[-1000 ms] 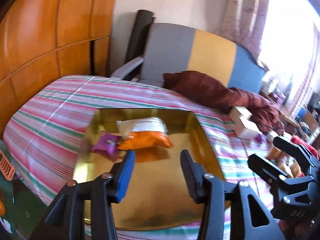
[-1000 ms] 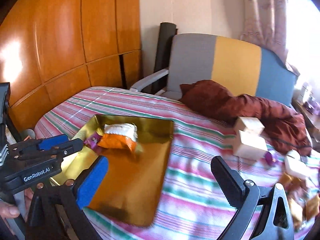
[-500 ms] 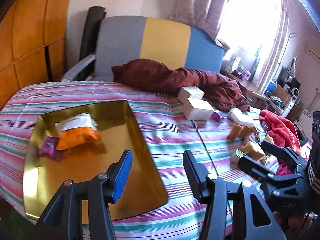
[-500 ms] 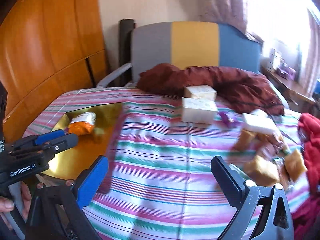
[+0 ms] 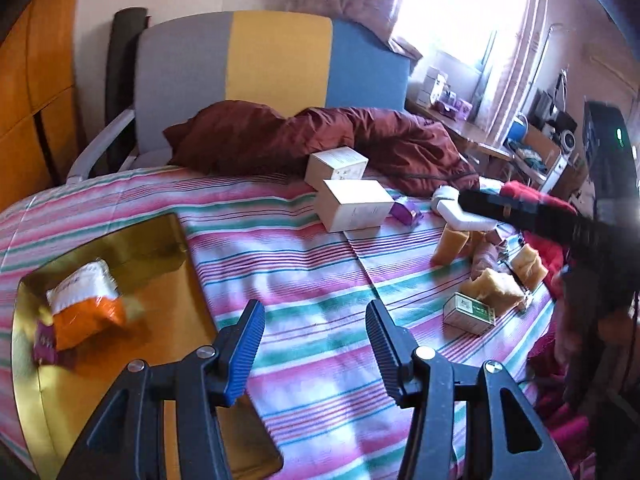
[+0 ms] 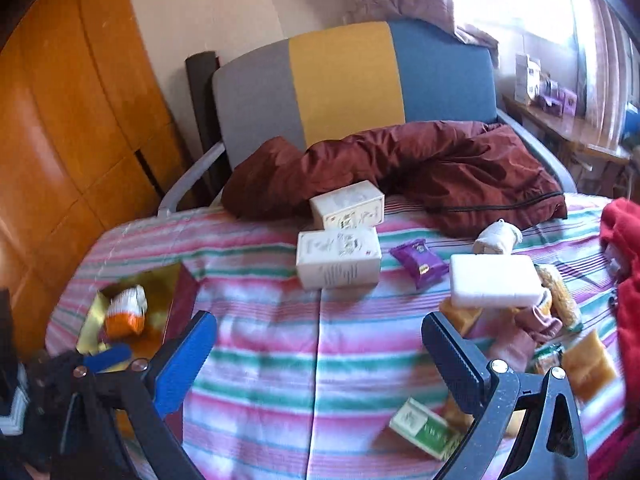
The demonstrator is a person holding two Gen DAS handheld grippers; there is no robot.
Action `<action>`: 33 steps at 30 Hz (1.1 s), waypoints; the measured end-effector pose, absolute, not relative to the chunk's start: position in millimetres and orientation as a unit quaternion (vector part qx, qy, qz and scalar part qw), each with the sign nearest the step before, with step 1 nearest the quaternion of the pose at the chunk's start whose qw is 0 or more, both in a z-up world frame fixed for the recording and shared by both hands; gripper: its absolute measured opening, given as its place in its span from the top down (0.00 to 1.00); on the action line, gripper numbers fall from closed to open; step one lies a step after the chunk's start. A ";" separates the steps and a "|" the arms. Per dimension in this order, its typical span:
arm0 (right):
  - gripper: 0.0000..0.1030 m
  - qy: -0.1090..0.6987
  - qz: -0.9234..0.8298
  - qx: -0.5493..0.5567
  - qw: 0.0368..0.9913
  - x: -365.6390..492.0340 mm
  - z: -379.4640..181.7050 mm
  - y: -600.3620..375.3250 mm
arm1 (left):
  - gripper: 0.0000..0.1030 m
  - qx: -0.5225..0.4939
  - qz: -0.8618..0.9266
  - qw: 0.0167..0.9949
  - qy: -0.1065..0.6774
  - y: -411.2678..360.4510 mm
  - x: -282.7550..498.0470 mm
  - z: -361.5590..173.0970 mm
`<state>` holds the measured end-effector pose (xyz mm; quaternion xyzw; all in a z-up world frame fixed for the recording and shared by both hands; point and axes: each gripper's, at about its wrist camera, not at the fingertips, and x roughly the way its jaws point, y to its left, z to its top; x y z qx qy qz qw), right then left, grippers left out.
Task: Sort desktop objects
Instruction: 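Move both tools back over the pile of items, then grasp a yellow sponge with the right tool while the left tool grasps the green box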
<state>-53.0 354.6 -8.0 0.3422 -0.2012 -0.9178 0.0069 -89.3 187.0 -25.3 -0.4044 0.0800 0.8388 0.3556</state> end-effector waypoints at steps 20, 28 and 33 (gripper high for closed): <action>0.00 -0.157 -0.884 0.440 -0.016 -60.1 -67.9 478.2 | 0.48 -0.425 0.773 0.451 0.140 291.5 -120.6 -51.5; 0.01 -0.048 -0.843 0.528 0.093 -34.1 -97.5 442.2 | 0.47 -0.428 0.711 0.525 0.186 329.9 -73.1 -77.1; 0.08 -0.038 -0.828 0.552 0.095 -40.6 -121.6 444.3 | 0.47 -0.424 0.692 0.549 0.202 342.1 -48.0 -79.7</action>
